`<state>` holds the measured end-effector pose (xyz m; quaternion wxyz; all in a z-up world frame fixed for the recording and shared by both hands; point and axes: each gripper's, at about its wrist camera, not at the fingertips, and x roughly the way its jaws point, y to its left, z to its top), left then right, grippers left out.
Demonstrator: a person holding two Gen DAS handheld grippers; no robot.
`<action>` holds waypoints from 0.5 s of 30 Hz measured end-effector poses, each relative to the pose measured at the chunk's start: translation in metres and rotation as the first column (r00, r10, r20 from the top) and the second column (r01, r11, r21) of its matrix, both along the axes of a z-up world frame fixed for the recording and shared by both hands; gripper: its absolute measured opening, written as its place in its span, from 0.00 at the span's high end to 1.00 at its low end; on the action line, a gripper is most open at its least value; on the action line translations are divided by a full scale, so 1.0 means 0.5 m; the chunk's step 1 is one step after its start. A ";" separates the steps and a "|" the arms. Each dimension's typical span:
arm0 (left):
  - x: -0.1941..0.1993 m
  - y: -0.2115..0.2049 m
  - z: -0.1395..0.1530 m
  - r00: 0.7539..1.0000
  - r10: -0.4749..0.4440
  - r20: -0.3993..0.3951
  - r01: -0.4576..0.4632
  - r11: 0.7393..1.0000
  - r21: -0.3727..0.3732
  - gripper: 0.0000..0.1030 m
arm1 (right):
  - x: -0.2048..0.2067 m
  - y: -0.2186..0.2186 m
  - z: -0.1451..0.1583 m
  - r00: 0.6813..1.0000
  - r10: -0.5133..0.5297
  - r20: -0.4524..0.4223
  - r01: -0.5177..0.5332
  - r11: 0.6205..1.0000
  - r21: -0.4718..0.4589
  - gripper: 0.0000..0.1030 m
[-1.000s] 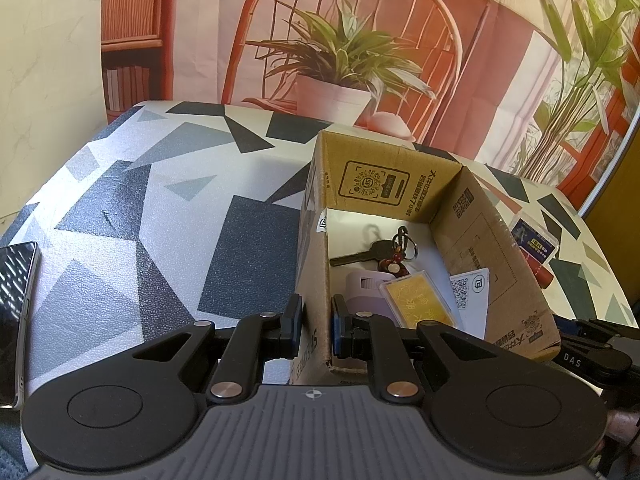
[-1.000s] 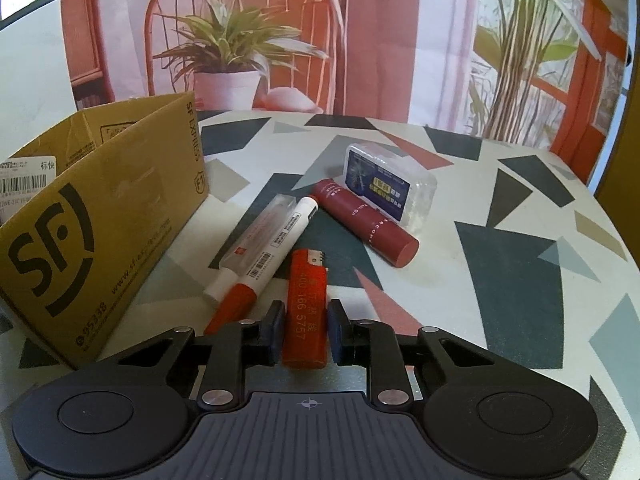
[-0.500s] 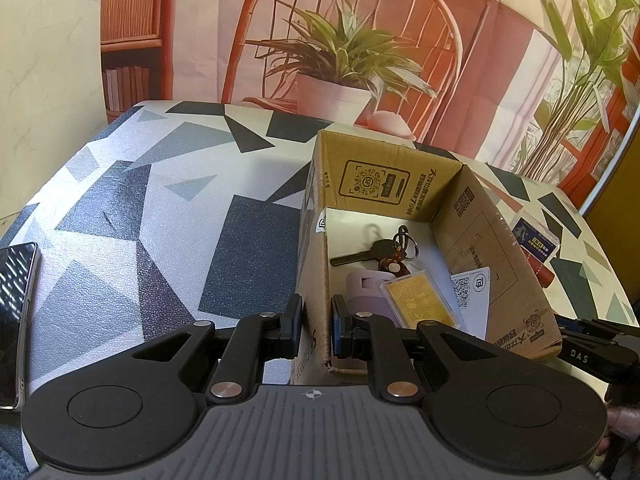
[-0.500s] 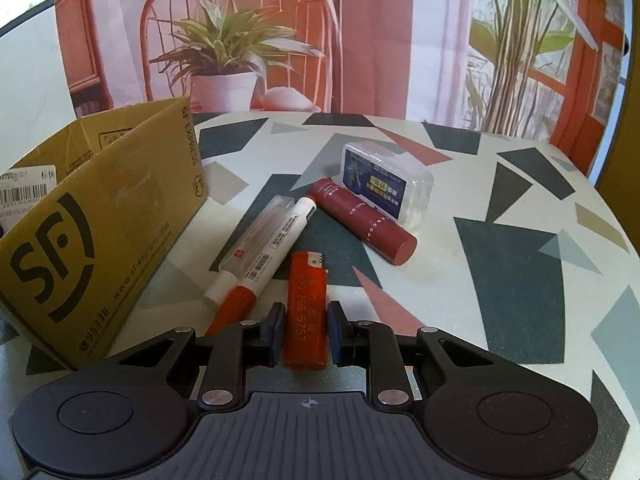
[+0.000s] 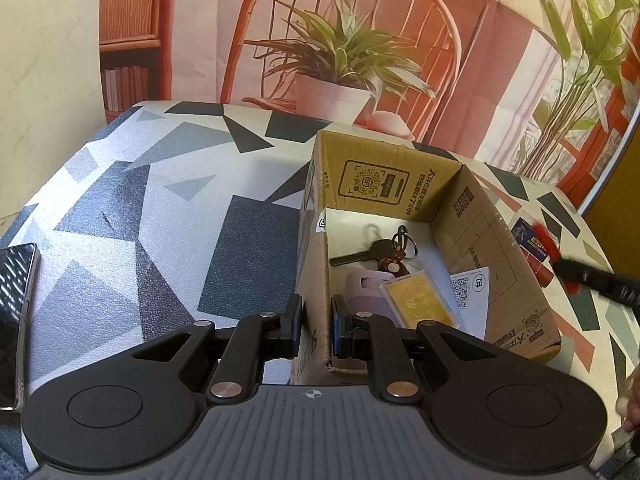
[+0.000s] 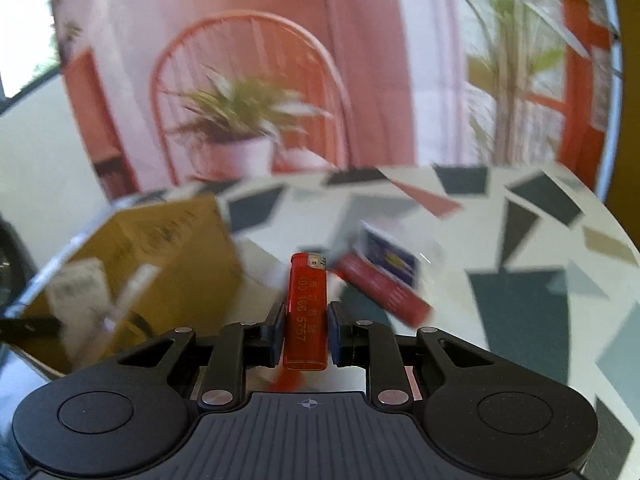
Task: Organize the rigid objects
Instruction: 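Carry the red lighter into the box and release it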
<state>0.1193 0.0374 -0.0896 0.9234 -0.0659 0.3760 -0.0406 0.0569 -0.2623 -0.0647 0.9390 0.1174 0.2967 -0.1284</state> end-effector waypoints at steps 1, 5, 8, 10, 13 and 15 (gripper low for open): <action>0.000 -0.001 0.000 1.000 -0.001 0.000 0.001 1.000 0.001 0.85 | 0.006 0.008 0.012 1.000 0.020 0.013 -0.020 1.000 -0.001 0.80; 0.002 -0.003 0.001 1.000 -0.003 -0.001 0.003 1.000 0.005 0.85 | 0.046 0.056 0.052 0.991 0.118 0.058 -0.118 0.993 0.005 0.80; 0.002 -0.004 0.001 1.000 -0.005 -0.002 0.005 1.000 0.007 0.85 | 0.080 0.092 0.066 0.982 0.180 0.057 -0.181 0.983 0.004 0.80; 0.002 -0.004 0.002 1.000 -0.005 -0.002 0.005 1.000 0.006 0.85 | 0.100 0.116 0.070 0.975 0.215 0.050 -0.215 0.977 -0.002 0.80; 0.002 -0.003 0.002 1.000 -0.005 -0.002 0.005 1.000 0.005 0.85 | 0.126 0.147 0.066 0.969 0.245 0.023 -0.244 0.970 -0.017 0.80; 0.002 -0.003 0.002 1.000 -0.005 -0.002 0.005 1.000 0.005 0.85 | 0.140 0.159 0.060 0.969 0.246 -0.001 -0.246 0.969 -0.033 0.80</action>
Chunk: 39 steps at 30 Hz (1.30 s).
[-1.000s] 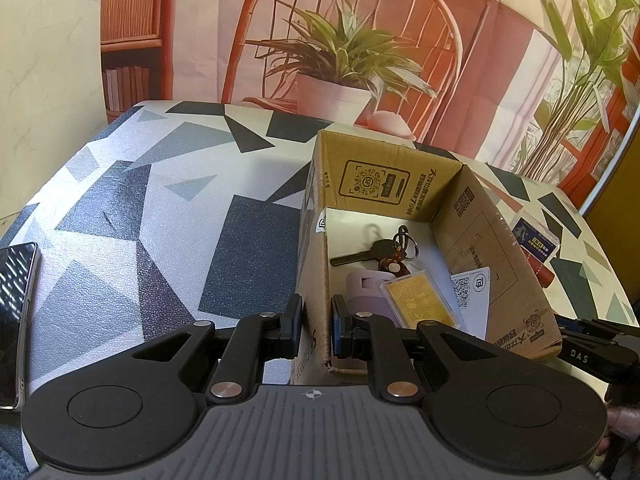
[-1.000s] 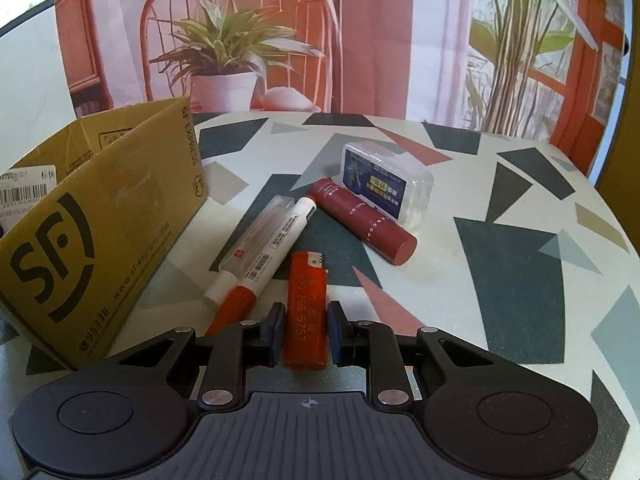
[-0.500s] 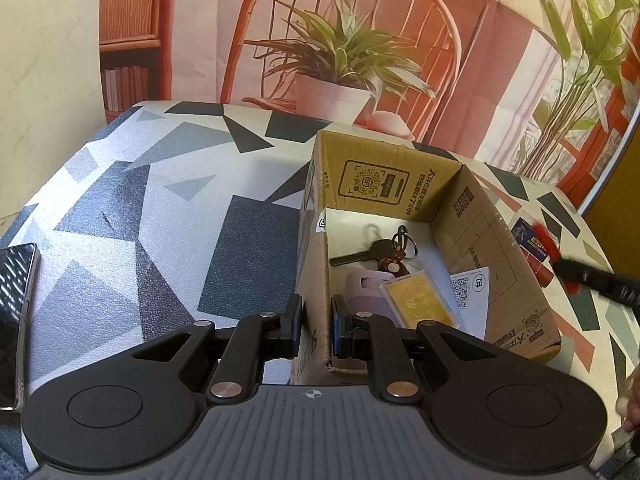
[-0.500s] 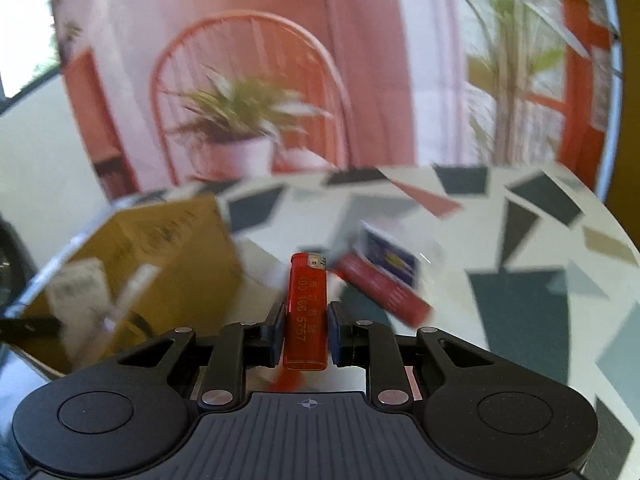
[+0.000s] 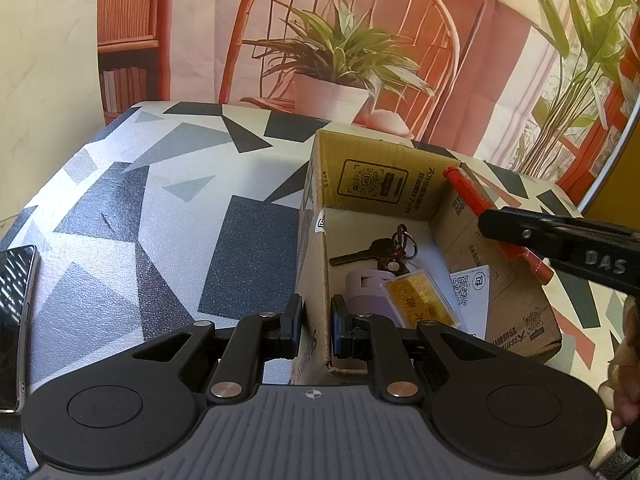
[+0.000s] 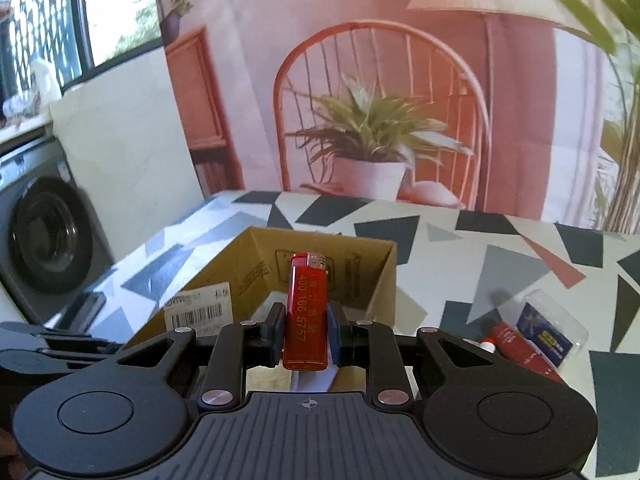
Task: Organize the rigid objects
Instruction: 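Carry the red lighter into the box and release it, then return the right gripper to the table and grasp the white-and-red marker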
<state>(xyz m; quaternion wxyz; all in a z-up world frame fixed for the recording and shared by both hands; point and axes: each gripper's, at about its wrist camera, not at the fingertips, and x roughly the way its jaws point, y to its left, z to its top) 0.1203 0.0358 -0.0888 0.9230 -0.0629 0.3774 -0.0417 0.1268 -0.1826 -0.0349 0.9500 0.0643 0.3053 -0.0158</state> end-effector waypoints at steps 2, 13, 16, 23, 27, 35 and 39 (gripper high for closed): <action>0.001 0.000 0.000 1.000 0.001 0.000 -0.001 1.000 -0.001 0.85 | 0.004 0.009 -0.004 1.000 -0.008 -0.009 0.008 1.000 -0.024 0.80; 0.001 -0.001 0.000 1.000 0.001 0.000 -0.001 1.000 0.001 0.85 | 0.016 0.009 -0.023 0.999 -0.008 -0.041 0.006 1.000 -0.030 0.79; 0.001 -0.002 0.001 1.000 0.000 0.001 0.000 1.000 -0.001 0.85 | 0.008 0.004 -0.022 1.000 0.011 -0.027 -0.011 1.000 -0.006 0.72; 0.001 -0.002 0.001 1.000 0.000 0.001 0.000 1.000 -0.001 0.85 | -0.026 -0.029 -0.001 0.997 -0.051 0.050 0.052 0.998 -0.020 0.67; 0.001 -0.002 0.001 1.000 0.000 0.001 0.000 1.000 -0.001 0.85 | -0.053 -0.079 0.008 0.988 -0.134 0.083 0.136 0.990 -0.022 0.49; 0.001 -0.003 0.001 1.000 0.001 0.001 -0.001 1.000 0.001 0.85 | -0.096 -0.157 -0.039 0.962 -0.270 0.036 0.272 0.959 -0.084 0.21; 0.001 -0.002 0.002 1.000 0.001 0.001 -0.001 1.000 0.002 0.85 | -0.113 -0.170 -0.069 0.954 -0.299 0.010 0.298 0.948 -0.108 0.03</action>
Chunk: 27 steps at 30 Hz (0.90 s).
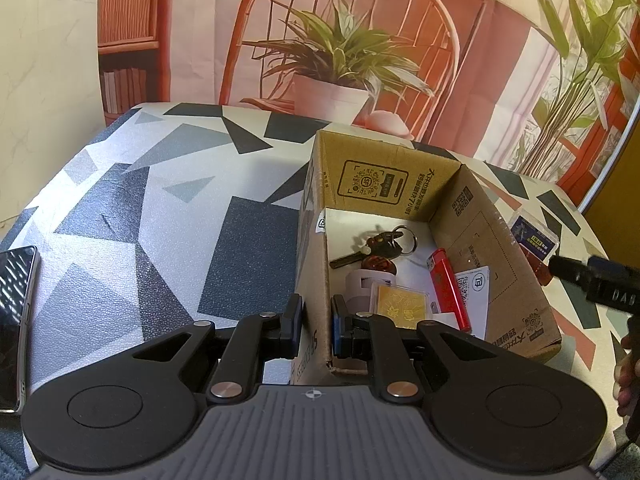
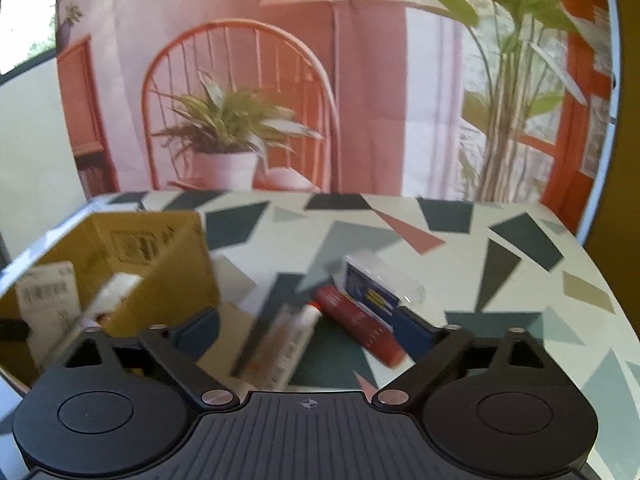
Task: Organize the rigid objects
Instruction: 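Return the right gripper to the table and grasp the white-and-red marker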
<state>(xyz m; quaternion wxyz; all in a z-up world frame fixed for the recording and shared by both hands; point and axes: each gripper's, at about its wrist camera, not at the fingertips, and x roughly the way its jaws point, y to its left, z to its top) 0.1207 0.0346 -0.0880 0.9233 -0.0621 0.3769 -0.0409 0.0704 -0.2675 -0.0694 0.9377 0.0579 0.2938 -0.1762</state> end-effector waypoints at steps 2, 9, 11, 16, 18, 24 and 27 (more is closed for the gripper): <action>0.000 0.000 0.000 1.000 0.000 0.000 0.000 1.000 0.000 0.85 | -0.003 -0.004 -0.014 1.000 -0.008 -0.014 0.008 1.000 -0.002 0.03; 0.000 -0.001 0.000 1.000 0.000 0.001 0.000 1.000 0.000 0.85 | 0.002 -0.006 -0.055 0.996 -0.042 -0.077 0.038 0.998 -0.053 0.00; 0.000 -0.001 0.000 1.000 0.000 0.001 0.000 1.000 0.000 0.85 | 0.001 -0.011 -0.068 0.994 -0.047 -0.097 0.043 0.998 -0.039 0.00; 0.000 -0.001 0.000 1.000 0.000 0.000 0.000 1.000 0.001 0.85 | -0.005 -0.020 -0.085 0.995 -0.037 -0.095 0.038 0.999 0.001 0.00; -0.001 -0.001 0.000 1.000 -0.001 0.000 0.001 1.000 0.003 0.85 | -0.002 -0.022 -0.090 0.995 -0.039 -0.095 0.040 0.999 0.006 0.00; -0.001 0.000 0.001 1.000 -0.001 0.000 0.001 1.000 0.004 0.85 | 0.029 -0.023 -0.097 0.993 -0.018 -0.118 0.018 1.000 0.004 0.10; -0.001 0.000 0.001 1.000 -0.001 0.000 0.001 1.000 0.004 0.85 | 0.047 -0.017 -0.102 0.991 0.002 -0.132 -0.003 1.000 -0.003 0.19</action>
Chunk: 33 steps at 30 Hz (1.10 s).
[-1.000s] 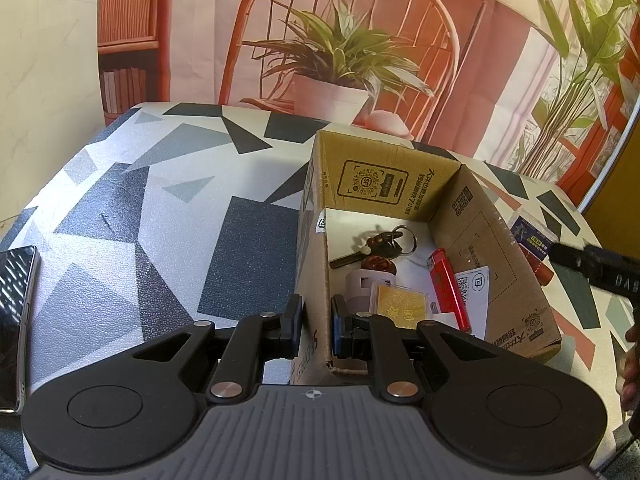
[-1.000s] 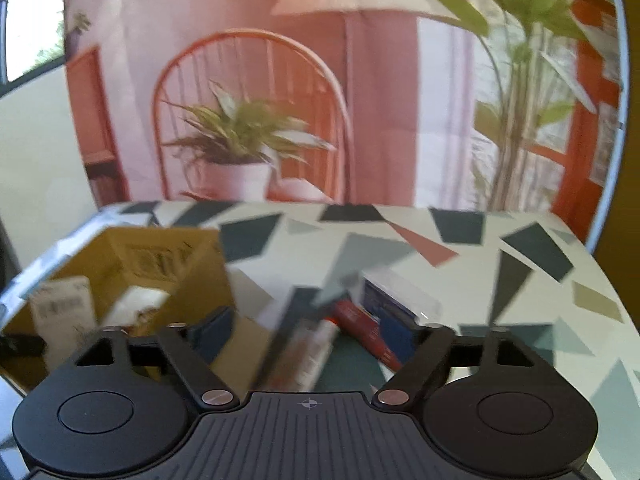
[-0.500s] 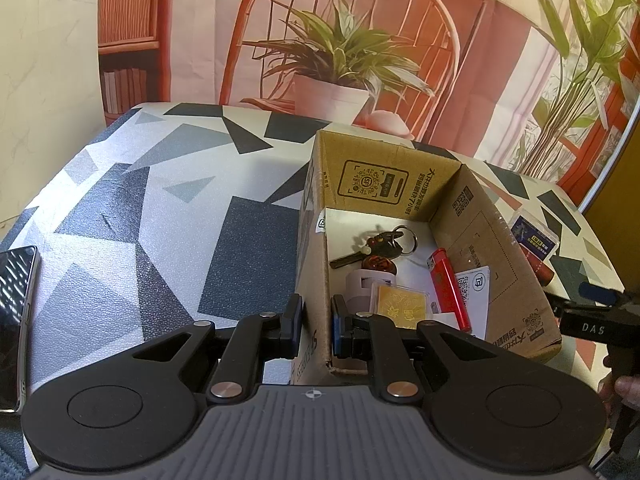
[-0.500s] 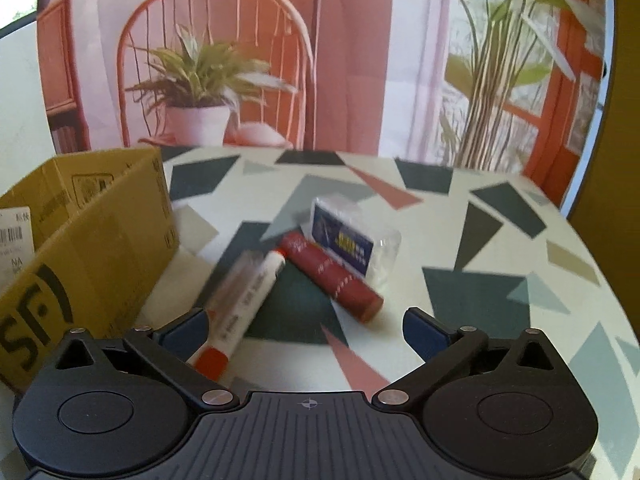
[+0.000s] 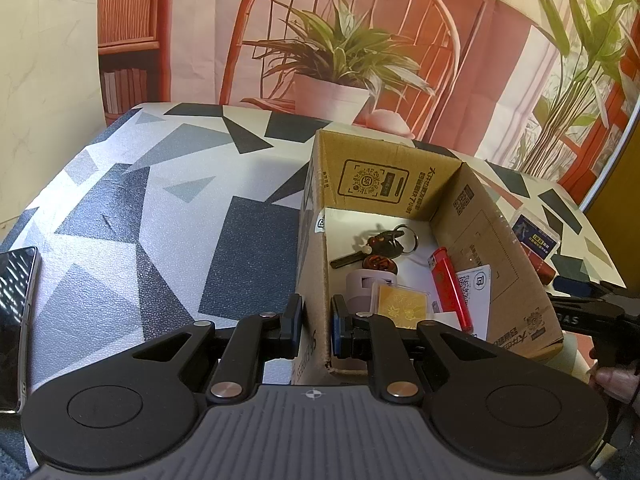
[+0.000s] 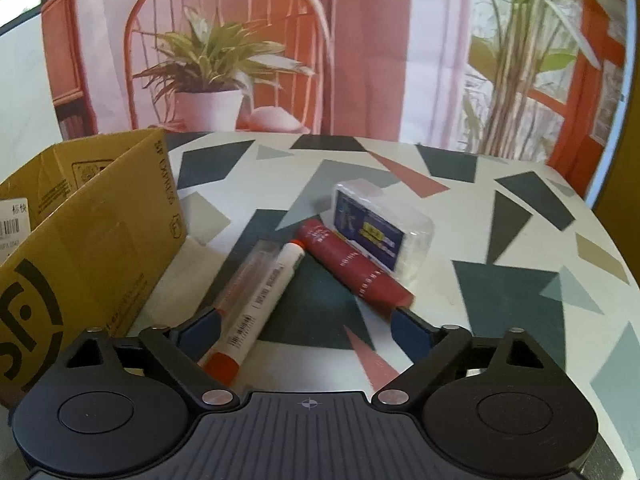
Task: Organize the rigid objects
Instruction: 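Return the right gripper to the table and grasp the white-and-red marker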
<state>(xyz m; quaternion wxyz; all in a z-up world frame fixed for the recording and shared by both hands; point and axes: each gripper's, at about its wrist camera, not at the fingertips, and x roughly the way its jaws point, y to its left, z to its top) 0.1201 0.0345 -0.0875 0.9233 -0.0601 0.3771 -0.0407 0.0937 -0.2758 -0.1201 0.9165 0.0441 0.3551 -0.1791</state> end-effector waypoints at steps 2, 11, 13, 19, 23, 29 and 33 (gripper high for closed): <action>-0.001 0.001 0.000 1.000 0.000 0.000 0.000 1.000 0.000 0.85 | 0.009 0.004 -0.002 1.000 0.006 -0.006 -0.006 1.000 -0.012 0.20; -0.001 0.001 -0.001 1.000 0.000 0.000 0.000 1.000 0.001 0.85 | 0.013 0.005 0.000 1.000 0.011 -0.007 -0.011 0.999 -0.037 0.45; -0.001 0.002 -0.001 1.000 0.000 0.000 0.000 1.000 0.000 0.85 | 0.010 0.002 0.002 1.000 0.003 -0.006 -0.004 0.999 -0.032 0.46; -0.001 0.003 -0.001 1.000 0.000 0.000 0.000 1.000 0.003 0.85 | 0.003 0.000 0.004 1.000 -0.004 -0.010 0.004 1.000 -0.017 0.51; 0.000 0.004 -0.002 1.000 -0.002 0.000 0.002 1.000 0.004 0.85 | 0.008 0.011 0.003 1.000 0.024 -0.015 -0.024 1.000 -0.011 0.52; 0.000 0.005 -0.002 1.000 -0.001 -0.001 0.001 1.000 0.003 0.85 | 0.022 0.032 -0.006 0.996 0.067 -0.060 -0.067 0.998 -0.008 0.61; 0.000 0.002 -0.002 1.000 -0.001 -0.001 0.001 1.000 0.004 0.85 | 0.012 0.032 -0.006 0.996 0.062 -0.056 -0.062 0.998 0.002 0.69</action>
